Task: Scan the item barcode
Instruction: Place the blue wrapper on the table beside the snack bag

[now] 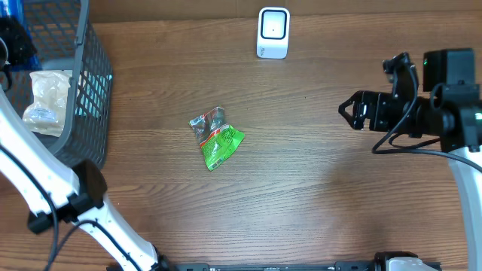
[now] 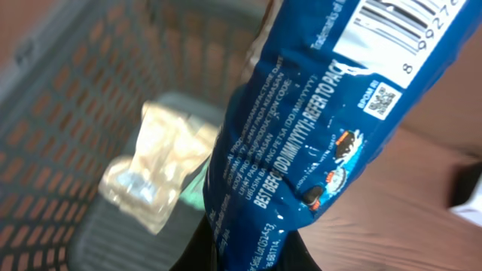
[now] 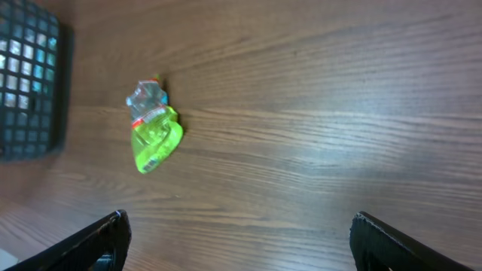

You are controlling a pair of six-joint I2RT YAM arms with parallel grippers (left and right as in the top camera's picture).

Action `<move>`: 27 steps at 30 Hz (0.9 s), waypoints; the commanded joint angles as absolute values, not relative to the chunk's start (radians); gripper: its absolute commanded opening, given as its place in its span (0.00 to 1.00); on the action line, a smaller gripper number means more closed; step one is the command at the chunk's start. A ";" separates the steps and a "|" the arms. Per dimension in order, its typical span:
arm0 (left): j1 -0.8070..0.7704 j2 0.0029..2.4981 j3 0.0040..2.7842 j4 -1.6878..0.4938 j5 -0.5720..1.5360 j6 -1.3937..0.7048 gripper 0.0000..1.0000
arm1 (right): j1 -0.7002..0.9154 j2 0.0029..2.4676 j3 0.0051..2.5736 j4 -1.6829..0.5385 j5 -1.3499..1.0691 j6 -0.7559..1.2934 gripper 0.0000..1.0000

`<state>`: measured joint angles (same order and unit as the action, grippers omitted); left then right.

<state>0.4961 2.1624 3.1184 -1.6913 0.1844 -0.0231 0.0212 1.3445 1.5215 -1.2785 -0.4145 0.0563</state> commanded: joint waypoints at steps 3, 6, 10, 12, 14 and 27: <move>0.364 2.011 3.103 -1.690 0.261 -0.030 0.04 | 0.023 1.331 1.732 -1.346 -0.365 0.056 0.94; 0.258 1.945 3.012 -1.690 0.253 -0.030 0.04 | 0.023 1.328 1.813 -1.414 -0.305 0.056 0.95; 0.109 1.875 2.791 -1.690 0.202 -0.032 0.04 | 0.023 1.324 1.834 -1.476 -0.288 0.056 0.95; 0.054 1.864 2.675 -1.690 0.187 -0.048 0.04 | 0.023 1.330 1.834 -1.499 -0.288 0.056 0.95; 0.010 1.866 2.559 -1.689 0.174 -0.076 0.04 | 0.023 1.336 1.834 -1.511 -0.279 0.056 0.96; -0.108 1.880 1.772 -1.348 0.103 -0.218 0.04 | 0.023 1.371 1.819 -1.525 -0.254 0.056 0.98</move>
<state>-0.1066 1.8893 1.8759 -1.3983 0.1333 -0.1535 0.0212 1.3621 1.8175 -1.5242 -0.2634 0.0555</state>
